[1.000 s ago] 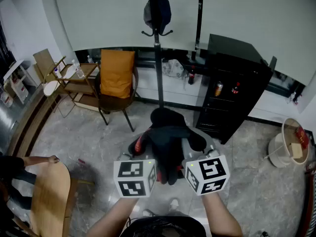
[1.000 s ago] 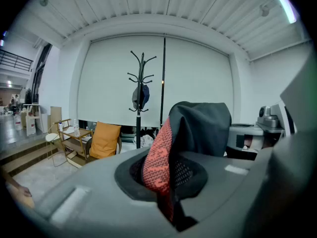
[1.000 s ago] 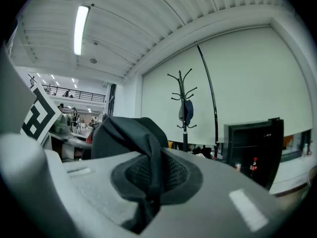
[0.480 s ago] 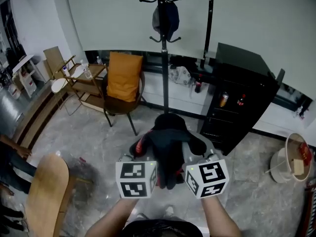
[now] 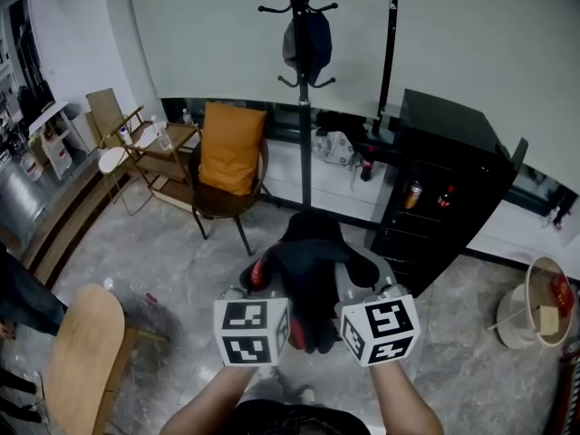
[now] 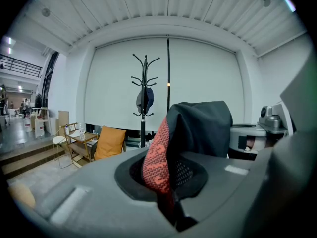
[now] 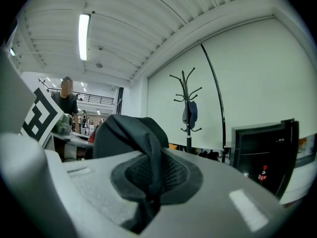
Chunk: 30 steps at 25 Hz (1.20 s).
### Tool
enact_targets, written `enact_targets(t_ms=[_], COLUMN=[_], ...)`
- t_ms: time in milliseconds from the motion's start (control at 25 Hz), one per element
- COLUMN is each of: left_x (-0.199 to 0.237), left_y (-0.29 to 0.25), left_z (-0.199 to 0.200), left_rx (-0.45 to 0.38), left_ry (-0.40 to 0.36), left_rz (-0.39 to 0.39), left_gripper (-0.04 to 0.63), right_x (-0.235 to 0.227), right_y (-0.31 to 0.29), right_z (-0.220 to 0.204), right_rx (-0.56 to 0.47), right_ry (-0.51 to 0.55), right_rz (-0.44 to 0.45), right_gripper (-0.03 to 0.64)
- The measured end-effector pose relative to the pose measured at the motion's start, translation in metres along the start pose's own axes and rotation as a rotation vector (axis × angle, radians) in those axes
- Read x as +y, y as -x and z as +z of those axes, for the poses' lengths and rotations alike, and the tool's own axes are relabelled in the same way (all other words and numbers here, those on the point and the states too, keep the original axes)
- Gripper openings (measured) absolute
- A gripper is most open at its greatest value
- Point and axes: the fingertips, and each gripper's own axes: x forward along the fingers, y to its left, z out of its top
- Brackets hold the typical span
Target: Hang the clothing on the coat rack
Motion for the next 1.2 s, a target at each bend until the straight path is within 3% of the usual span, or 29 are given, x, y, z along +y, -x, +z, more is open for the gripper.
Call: enact_targets(t_ms=[480, 1200], left_x=[0.029, 0.136], left_y=[-0.062, -0.170], left_z=[0.021, 0.057], left_rx=[-0.016, -0.020], left_ry=[0.015, 0.011], left_rz=[-0.046, -0.107], left_gripper=[0.020, 0.020], right_x=[-0.020, -0.022], right_y=[-0.060, -0.208], right_z=[0.006, 0.023], right_rx=[0.016, 0.014], right_ry=[0.019, 0.019], right_rz=[-0.041, -0.110], right_gripper=[0.012, 0.012])
